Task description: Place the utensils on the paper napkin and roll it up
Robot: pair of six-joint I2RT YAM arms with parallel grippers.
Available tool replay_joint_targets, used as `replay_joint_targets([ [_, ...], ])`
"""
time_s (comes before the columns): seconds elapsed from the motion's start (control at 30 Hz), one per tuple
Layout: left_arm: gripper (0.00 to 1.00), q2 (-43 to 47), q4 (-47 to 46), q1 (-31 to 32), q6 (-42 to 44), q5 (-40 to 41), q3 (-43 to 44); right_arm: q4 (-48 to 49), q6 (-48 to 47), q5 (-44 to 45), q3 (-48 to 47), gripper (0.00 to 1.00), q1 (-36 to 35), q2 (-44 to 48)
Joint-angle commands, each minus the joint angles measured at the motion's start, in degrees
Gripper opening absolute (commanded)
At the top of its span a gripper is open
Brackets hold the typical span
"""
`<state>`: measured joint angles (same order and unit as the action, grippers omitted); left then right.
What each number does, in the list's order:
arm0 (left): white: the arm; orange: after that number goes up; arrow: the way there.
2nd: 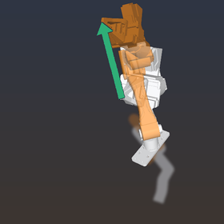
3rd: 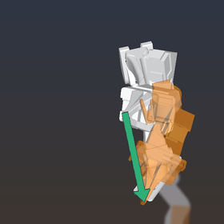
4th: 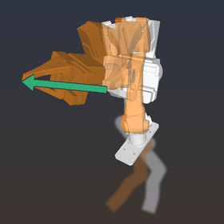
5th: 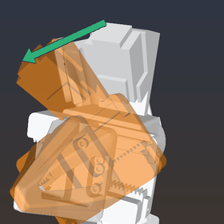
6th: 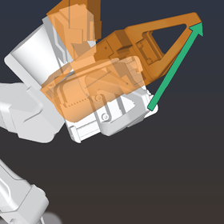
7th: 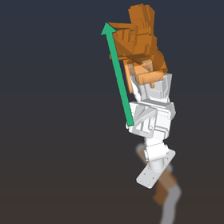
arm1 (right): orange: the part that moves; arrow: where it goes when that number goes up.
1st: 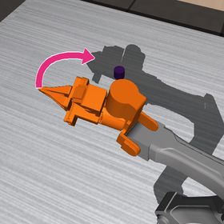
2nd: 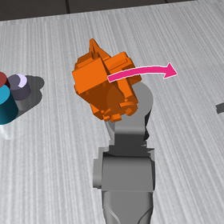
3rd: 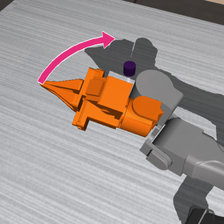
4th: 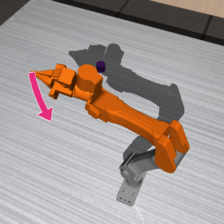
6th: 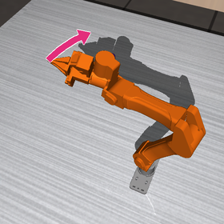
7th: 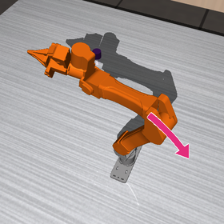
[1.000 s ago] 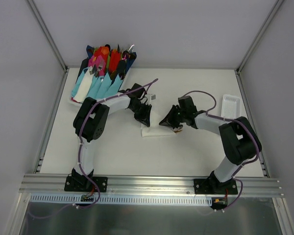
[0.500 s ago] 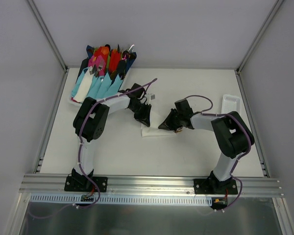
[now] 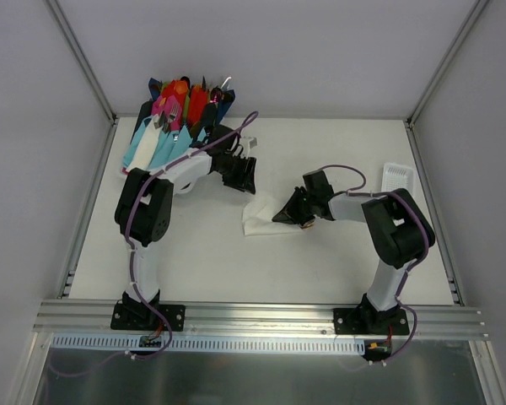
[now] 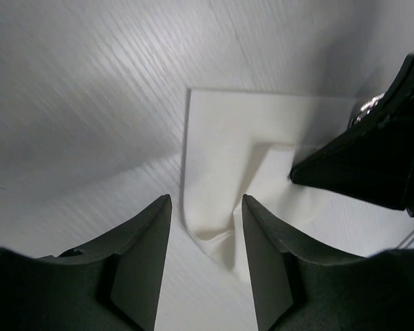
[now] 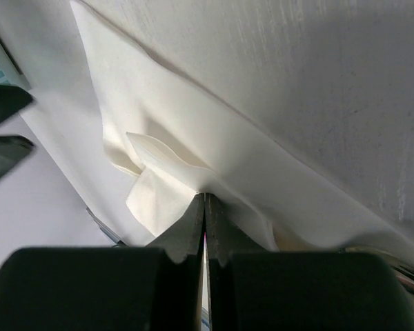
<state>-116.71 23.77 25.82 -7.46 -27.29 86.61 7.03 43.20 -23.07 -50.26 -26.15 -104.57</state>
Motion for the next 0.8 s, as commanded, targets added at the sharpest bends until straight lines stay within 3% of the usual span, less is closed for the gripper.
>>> replay_joint_targets([
  [0.0,0.47,0.0,-0.8,0.1,3.0,3.4,4.6,-6.8,-3.6,6.2,0.3,0.0,1.4,-2.7],
  [0.27,0.48,-6.2,-0.9,1.8,4.0,4.4,7.3,-9.0,-4.1,5.7,-0.3,0.0,1.5,-3.2],
  [0.77,0.48,-9.2,-1.3,6.7,6.9,10.8,5.1,-10.4,-4.4,5.6,-0.9,0.0,2.1,-4.2],
])
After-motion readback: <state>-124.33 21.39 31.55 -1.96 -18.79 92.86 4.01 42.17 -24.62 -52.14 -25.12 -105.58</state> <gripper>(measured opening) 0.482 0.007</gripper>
